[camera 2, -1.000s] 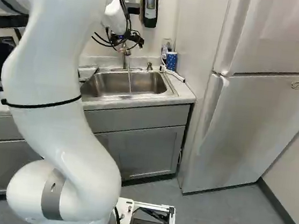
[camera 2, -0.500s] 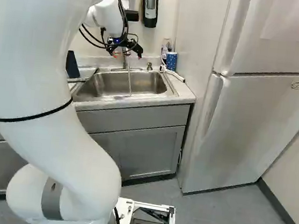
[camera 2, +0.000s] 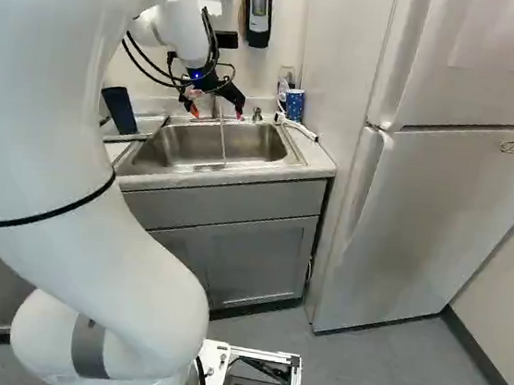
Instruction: Rinse the cup and place it in the tray
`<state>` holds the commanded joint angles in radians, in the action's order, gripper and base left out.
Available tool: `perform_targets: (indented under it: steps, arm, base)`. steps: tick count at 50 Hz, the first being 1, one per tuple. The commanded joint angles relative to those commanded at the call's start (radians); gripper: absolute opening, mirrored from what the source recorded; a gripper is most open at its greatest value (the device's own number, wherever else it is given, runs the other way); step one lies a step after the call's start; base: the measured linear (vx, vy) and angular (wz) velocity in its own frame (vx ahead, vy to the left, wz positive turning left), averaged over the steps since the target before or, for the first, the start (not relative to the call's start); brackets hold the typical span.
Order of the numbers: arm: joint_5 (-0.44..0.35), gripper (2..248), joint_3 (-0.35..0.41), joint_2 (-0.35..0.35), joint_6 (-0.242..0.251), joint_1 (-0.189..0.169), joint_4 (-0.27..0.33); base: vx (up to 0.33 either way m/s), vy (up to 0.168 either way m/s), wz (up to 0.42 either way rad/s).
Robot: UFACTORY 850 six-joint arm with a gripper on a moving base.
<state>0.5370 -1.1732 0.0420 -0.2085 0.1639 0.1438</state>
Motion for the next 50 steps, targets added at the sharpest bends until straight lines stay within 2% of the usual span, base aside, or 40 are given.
perform_targets:
  steps: [9,15,50]
  arm:
    - [-0.006,247,0.0,0.0,0.0,0.0,0.0]
    - [-0.039,247,0.0,0.0,0.0,0.0,0.0]
    - [-0.396,247,0.0,0.0,0.0,0.0,-0.023]
  base:
    - [0.0,0.0,0.0]
    - [0.0,0.0,0.0]
    - [0.0,0.0,0.0]
